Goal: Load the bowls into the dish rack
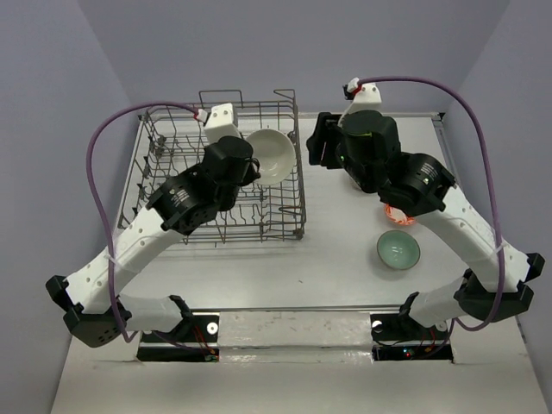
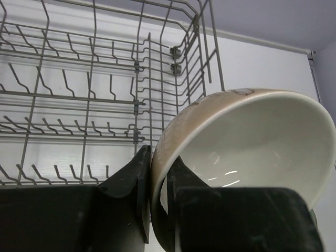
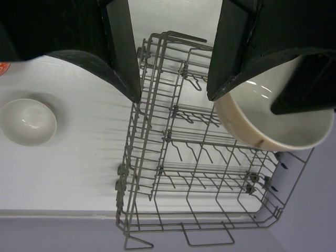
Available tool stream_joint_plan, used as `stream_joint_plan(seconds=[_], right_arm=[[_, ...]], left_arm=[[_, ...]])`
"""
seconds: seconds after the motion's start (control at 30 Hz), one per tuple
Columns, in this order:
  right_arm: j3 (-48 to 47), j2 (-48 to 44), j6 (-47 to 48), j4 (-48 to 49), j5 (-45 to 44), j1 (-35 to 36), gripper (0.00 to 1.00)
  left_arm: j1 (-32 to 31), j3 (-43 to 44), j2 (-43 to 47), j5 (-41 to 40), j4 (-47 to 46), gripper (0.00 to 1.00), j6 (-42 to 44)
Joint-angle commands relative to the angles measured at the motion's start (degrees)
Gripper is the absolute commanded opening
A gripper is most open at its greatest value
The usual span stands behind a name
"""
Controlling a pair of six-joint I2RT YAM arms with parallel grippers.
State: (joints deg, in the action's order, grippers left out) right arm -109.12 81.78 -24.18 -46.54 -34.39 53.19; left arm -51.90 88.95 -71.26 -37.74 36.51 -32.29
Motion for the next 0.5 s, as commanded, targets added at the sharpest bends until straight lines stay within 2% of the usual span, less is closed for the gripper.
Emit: stream_joint_plan(seconds=[0.0,0.07,0.13,0.17,0.27,0.3,0.47], right_arm=[[1.26,-5.48,0.28,-0.83,-5.25,-0.1,0.59],[3.47,-7.85,0.02,-1.0,-5.68,-0.1,0.6],[6.71,-9.09,-0.34,-1.62,-6.47,-0.1,0.62],[7.86,-10.22,-0.86,-1.88,-6.56,-0.1,0.62],[12.25,-11.55,-1.57,-2.23,-6.39,-0.1,0.62],[12.96,-11.99,-1.74,-3.02,-6.39,-0.1,0.62],[16.21,-12.87,-1.66,-4.78,-6.65,-0.1,0.62]], left_arm=[[9.42,-0.27,5.34,4.4,-10.4,0.0,2.93],[15.74,0.96,5.43,5.31,-12.15,0.0,6.08],[18.92,2.89,3.86,2.77,-12.43,0.0,9.86],[21.99,6.12,2.81,0.49,-12.08,0.0,11.01],[25.43,10.97,-2.55,-5.05,-10.94,0.0,14.88],[27.1,13.51,-5.09,-10.11,-11.02,0.0,17.59],[32.73,16.34,-11.43,-21.39,-16.01,0.0,25.51]])
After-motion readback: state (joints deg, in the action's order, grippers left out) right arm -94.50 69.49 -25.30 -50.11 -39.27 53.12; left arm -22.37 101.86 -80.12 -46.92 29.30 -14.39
